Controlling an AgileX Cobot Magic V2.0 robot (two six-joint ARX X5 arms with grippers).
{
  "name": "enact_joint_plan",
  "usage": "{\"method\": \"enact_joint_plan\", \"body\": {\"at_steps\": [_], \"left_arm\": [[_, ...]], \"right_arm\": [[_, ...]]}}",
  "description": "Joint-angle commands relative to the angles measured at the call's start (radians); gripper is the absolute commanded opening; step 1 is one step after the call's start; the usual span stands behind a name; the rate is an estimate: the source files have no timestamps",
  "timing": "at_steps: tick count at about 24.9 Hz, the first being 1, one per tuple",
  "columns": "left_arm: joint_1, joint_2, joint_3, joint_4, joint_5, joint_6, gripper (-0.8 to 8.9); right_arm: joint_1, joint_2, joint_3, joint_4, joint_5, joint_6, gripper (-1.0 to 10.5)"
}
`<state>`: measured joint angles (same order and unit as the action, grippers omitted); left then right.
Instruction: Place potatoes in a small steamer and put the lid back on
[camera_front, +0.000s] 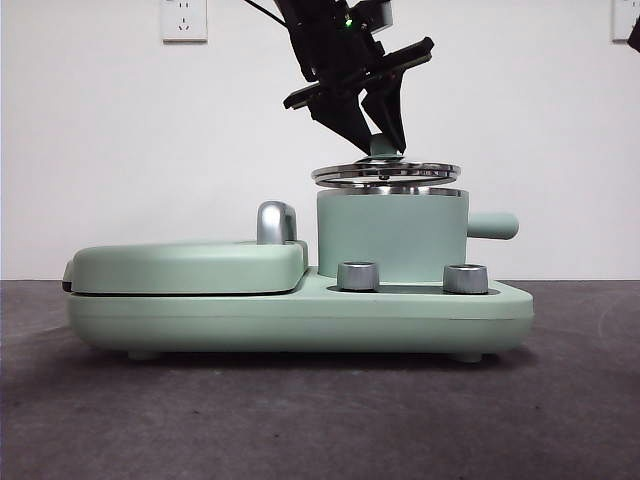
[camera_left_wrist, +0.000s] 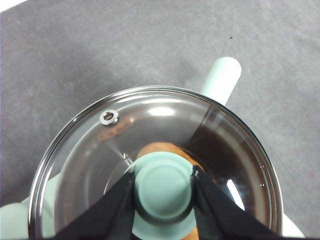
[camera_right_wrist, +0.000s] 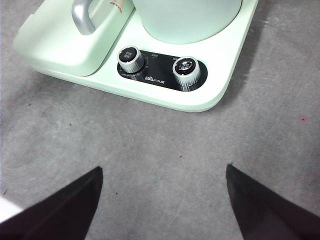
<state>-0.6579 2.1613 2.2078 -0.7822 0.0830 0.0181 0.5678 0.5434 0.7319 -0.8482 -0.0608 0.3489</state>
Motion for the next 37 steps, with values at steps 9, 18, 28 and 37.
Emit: {"method": "enact_joint_plan", "body": {"at_steps": [9, 18, 28, 37], "left_arm": [[-0.025, 0.022, 0.040, 0.027, 0.002, 0.019, 0.08], [-0.026, 0.063, 0.040, 0.037, 0.002, 0.020, 0.08], [-0.026, 0.065, 0.041, 0.016, 0.003, 0.018, 1.47], [-0.026, -0.074, 0.041, -0.109, 0.004, -0.011, 4.11]], "right_arm": [[0.007, 0.003, 0.007, 0.010, -0.002, 0.011, 3.9], [0.007, 0.003, 0.007, 0.010, -0.002, 0.011, 3.9], [0.007, 0.003, 0.007, 0.010, -0.002, 0.018, 3.9], [0.007, 0.003, 0.007, 0.010, -0.002, 0.018, 3.9]]}}
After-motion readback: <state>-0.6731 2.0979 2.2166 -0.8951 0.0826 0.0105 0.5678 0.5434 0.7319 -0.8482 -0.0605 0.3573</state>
